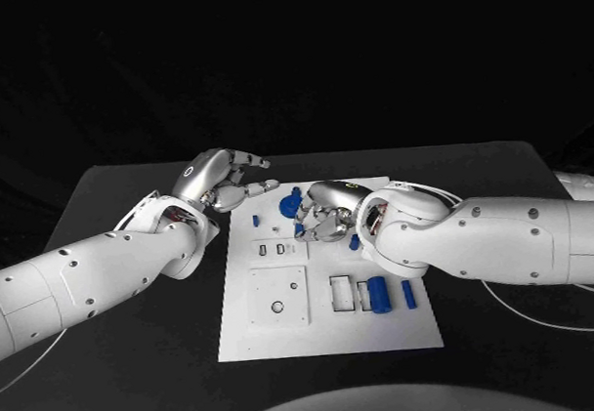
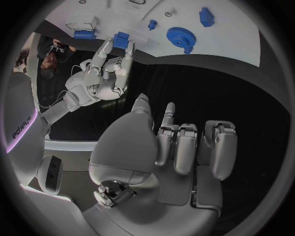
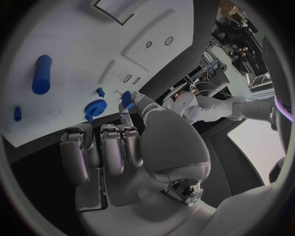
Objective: Assemble the parts on the task board
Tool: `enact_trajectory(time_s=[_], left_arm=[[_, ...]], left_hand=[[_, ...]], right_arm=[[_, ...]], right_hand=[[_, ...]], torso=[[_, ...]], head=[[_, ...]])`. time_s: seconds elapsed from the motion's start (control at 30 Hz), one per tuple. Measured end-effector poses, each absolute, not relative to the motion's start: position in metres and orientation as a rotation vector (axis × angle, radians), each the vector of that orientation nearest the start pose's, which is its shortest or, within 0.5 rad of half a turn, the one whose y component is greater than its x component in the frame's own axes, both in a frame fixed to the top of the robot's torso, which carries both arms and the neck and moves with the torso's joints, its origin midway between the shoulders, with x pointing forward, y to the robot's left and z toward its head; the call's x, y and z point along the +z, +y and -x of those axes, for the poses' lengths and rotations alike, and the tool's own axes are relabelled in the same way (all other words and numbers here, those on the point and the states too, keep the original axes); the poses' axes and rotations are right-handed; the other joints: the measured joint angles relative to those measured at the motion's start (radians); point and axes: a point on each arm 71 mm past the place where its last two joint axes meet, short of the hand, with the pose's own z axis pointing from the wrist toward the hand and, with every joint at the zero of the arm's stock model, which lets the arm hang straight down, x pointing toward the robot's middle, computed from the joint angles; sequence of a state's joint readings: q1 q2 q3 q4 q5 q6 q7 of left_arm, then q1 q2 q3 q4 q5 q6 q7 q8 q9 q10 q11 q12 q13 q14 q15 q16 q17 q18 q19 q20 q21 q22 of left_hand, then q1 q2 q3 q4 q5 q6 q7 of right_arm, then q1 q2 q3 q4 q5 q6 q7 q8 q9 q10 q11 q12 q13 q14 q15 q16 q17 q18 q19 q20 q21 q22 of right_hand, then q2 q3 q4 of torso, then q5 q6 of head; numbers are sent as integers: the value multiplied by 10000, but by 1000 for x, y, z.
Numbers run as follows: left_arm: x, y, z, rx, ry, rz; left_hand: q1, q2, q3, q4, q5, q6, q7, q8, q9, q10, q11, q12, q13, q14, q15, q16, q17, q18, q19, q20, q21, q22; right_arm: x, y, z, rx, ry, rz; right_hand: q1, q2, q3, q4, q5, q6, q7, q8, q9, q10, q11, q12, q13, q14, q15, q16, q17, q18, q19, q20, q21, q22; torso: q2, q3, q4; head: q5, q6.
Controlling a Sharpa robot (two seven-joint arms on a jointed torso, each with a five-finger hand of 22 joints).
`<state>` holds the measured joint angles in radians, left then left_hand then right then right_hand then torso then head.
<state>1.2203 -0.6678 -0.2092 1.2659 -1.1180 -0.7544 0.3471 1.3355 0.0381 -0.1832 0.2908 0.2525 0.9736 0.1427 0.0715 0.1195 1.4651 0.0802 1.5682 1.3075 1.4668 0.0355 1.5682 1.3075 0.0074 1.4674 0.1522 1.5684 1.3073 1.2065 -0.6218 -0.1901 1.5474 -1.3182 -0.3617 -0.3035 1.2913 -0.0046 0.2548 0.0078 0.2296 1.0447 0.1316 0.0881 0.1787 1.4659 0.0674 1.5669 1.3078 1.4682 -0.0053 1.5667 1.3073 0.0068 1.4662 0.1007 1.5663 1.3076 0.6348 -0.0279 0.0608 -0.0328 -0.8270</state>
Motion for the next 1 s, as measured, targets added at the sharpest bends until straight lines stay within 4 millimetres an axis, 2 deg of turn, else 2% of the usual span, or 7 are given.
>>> enact_trajectory(time_s=[0.47,0.63,0.73,1.0], left_arm=[[-210,186,-504,-8935,12926,-745],[-210,186,-504,-8951,12922,-754],[-210,186,-504,-8952,12921,-756],[-210,186,-504,-8949,12920,-760]], left_hand=[[40,39,0,0,0,0,0,0,0,0,0,0,-1,0,0,0,-1,0,0,0,0,0],[39,39,0,0,0,0,0,0,0,0,0,0,-1,0,0,0,-1,0,0,0,0,0],[40,39,0,0,0,0,0,0,0,0,0,0,-1,0,0,0,-2,0,0,0,0,0],[39,39,0,0,0,0,0,0,0,0,0,0,-1,0,0,0,-2,1,0,0,0,0]], right_arm=[[-253,-79,-451,6525,18861,1257],[-255,-76,-450,6381,18811,1481],[-256,-76,-450,6296,18774,1582],[-257,-76,-450,6198,18799,1756]], right_hand=[[-40,-40,-8,-8,0,23,47,-9,-20,3,3,0,-2,-35,35,0,8,-1,0,0,0,-2],[-39,-40,-8,-8,0,19,50,-18,-27,1,70,0,-2,-35,35,0,7,-1,0,-1,0,-2],[0,-79,-8,-8,-38,18,51,-19,-26,1,70,0,-2,2,72,0,6,-1,-1,71,0,-2],[0,-79,-8,-7,-38,-15,83,-97,-53,1,70,0,-3,-34,108,0,6,-1,-1,70,0,-3]], torso=[[13,7,-16],[12,7,-16],[5,7,-16],[-7,9,-15]], head=[[25,-99],[-12,-120],[-20,-127],[-50,-149]])
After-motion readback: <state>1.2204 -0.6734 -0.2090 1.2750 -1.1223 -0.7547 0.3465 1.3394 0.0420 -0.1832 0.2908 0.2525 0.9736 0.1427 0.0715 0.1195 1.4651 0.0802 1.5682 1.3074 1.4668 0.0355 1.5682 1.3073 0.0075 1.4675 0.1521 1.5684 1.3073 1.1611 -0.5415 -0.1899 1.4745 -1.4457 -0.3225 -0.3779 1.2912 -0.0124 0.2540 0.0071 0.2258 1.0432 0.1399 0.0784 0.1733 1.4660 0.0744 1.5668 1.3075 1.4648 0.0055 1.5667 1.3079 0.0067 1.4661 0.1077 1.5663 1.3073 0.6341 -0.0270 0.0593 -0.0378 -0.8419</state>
